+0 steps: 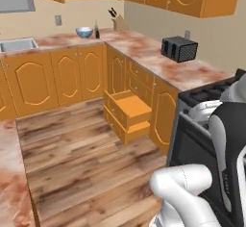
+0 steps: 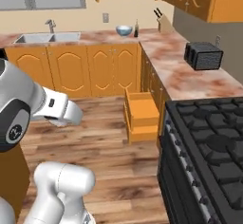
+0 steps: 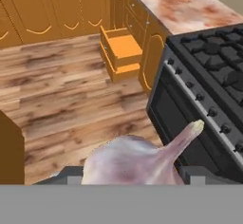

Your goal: Retrieve the bottle and the shaker from the cabinet and place them next to the mixing bowl on the counter. Then add garlic from the fridge to the mixing bowl.

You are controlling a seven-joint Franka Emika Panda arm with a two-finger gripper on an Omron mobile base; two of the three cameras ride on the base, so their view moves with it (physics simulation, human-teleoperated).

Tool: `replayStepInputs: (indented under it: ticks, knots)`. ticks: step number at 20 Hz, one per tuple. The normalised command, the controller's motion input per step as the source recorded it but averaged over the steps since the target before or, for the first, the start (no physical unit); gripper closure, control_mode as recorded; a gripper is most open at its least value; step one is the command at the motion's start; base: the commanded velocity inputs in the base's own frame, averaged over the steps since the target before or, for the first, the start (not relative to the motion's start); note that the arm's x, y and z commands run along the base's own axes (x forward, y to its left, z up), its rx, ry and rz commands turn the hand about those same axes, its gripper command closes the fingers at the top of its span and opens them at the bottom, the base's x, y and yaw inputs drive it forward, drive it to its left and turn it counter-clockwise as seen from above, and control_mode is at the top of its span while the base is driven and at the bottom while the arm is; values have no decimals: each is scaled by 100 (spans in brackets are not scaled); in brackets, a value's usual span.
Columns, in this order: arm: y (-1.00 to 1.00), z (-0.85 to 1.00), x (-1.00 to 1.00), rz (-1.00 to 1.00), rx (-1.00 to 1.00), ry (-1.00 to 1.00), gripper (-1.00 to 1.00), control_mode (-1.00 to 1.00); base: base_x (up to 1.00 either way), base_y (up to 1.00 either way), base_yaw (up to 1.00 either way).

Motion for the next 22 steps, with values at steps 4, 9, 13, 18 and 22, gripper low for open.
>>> replayStepInputs:
  ticks: [4, 9, 13, 18, 22]
  knots:
    - [0, 0, 0, 0, 0, 0, 100, 100, 97, 61, 34]
    - [0, 0, 0, 0, 0, 0, 100, 100, 99, 68, 44]
    - [0, 0, 0, 0, 0, 0, 100, 100, 100, 16, 26]
    - [0, 0, 0, 0, 0, 0, 100, 100, 100, 9, 10]
    - [0, 0, 0, 0, 0, 0, 100, 100, 100, 43, 0]
